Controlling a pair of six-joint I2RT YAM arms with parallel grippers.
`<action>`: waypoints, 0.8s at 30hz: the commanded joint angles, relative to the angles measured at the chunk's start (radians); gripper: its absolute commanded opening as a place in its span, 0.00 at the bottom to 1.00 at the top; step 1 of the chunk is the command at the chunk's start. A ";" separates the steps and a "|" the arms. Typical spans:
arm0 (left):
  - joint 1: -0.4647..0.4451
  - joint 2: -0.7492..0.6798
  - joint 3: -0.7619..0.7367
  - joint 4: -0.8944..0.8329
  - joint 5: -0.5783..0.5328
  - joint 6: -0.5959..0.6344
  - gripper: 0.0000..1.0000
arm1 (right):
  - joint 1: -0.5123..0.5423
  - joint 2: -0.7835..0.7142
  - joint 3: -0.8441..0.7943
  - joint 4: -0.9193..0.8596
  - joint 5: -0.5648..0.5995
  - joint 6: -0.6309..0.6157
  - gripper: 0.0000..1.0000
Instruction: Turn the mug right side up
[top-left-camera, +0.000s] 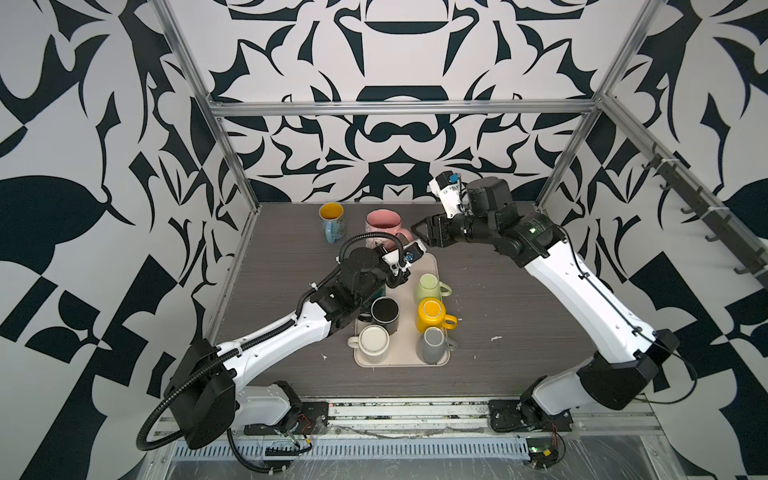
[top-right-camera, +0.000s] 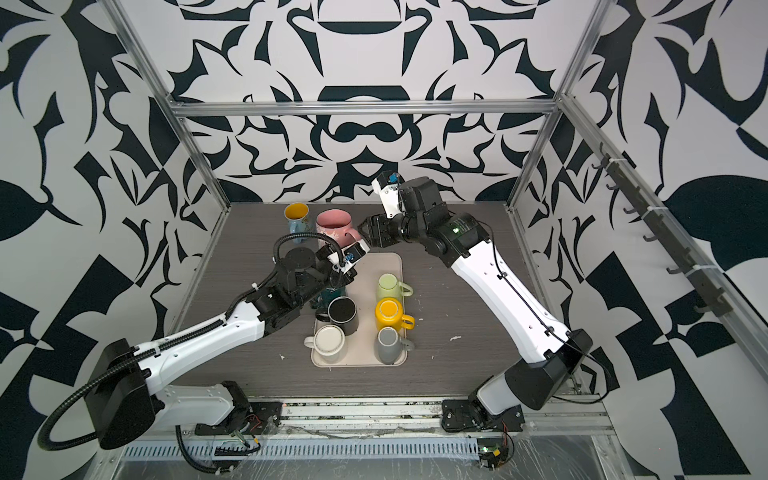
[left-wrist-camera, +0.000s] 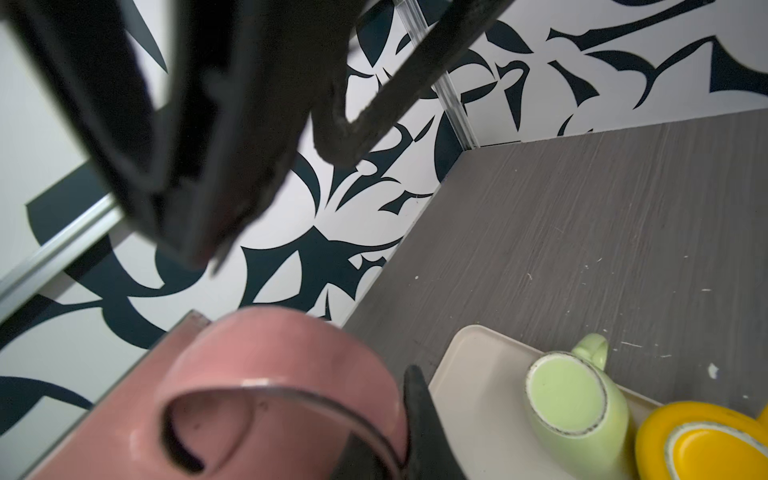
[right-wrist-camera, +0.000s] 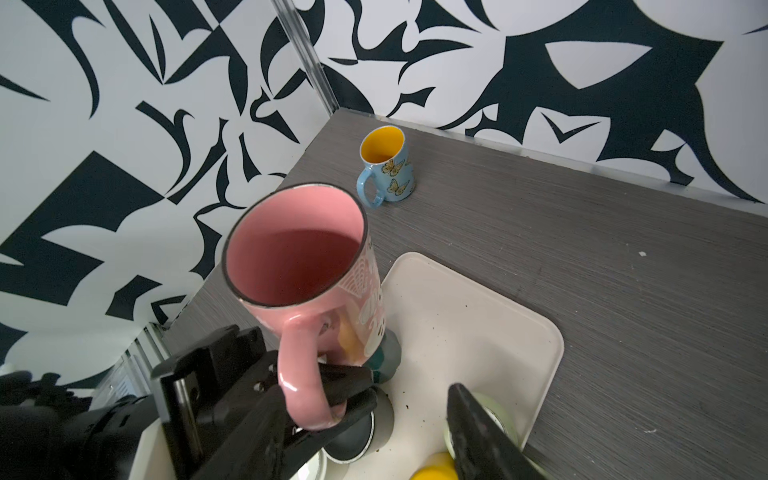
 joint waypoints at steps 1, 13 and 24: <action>-0.015 -0.023 -0.006 0.181 -0.072 0.143 0.00 | -0.001 -0.010 0.048 -0.034 -0.057 -0.025 0.66; -0.038 0.056 0.004 0.216 -0.130 0.288 0.00 | -0.002 0.038 0.085 -0.095 -0.127 -0.042 0.63; -0.066 0.054 -0.003 0.249 -0.137 0.320 0.00 | 0.000 0.085 0.105 -0.144 -0.079 -0.056 0.61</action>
